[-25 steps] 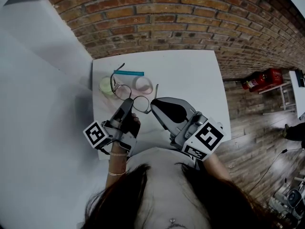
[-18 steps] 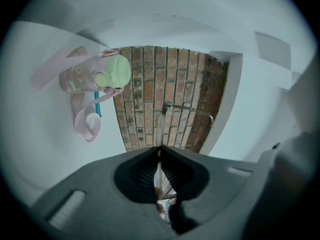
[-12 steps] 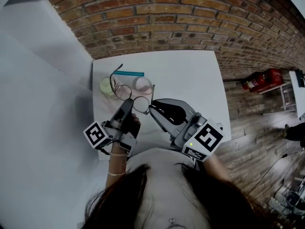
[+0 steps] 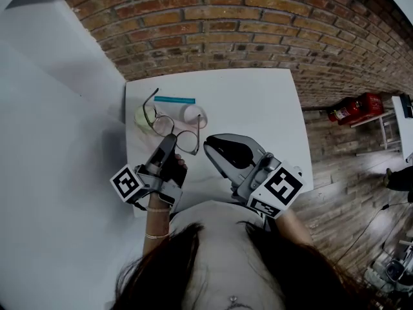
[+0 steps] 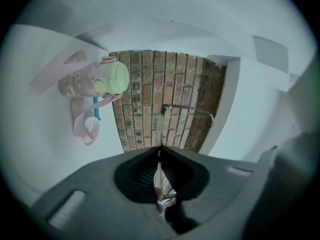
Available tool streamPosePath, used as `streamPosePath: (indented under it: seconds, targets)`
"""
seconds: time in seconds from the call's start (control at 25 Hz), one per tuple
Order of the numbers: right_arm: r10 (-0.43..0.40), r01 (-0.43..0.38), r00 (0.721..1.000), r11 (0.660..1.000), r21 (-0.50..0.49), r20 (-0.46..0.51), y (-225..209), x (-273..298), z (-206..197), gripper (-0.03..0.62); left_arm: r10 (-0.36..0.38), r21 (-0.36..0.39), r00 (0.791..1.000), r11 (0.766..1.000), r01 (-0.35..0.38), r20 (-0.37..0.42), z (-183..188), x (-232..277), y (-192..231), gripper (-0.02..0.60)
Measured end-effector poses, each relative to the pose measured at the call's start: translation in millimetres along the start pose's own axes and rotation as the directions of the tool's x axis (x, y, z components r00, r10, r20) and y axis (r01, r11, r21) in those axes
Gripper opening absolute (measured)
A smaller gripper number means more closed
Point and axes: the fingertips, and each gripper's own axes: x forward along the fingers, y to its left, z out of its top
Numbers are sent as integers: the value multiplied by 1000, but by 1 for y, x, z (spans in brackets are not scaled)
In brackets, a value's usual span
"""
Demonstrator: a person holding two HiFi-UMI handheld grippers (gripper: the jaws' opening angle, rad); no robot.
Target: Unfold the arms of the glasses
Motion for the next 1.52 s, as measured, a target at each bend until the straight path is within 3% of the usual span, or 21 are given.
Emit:
streamPosePath:
  seconds: [0.24,0.68,1.52]
  targets:
    - [-31,31,999,1000,-2,-11,-6,-1,-3,14,-24,-3,998,1000,23,-55,-11,1,-5,20]
    - [-163,162,985,987,-18,-53,-32,-11,-17,2,-45,-22,986,999,43,-161,-33,5,-10,20]
    - [-304,306,948,952,3,-91,-62,-31,-29,3,-66,-45,956,997,55,-285,-64,7,-18,20]
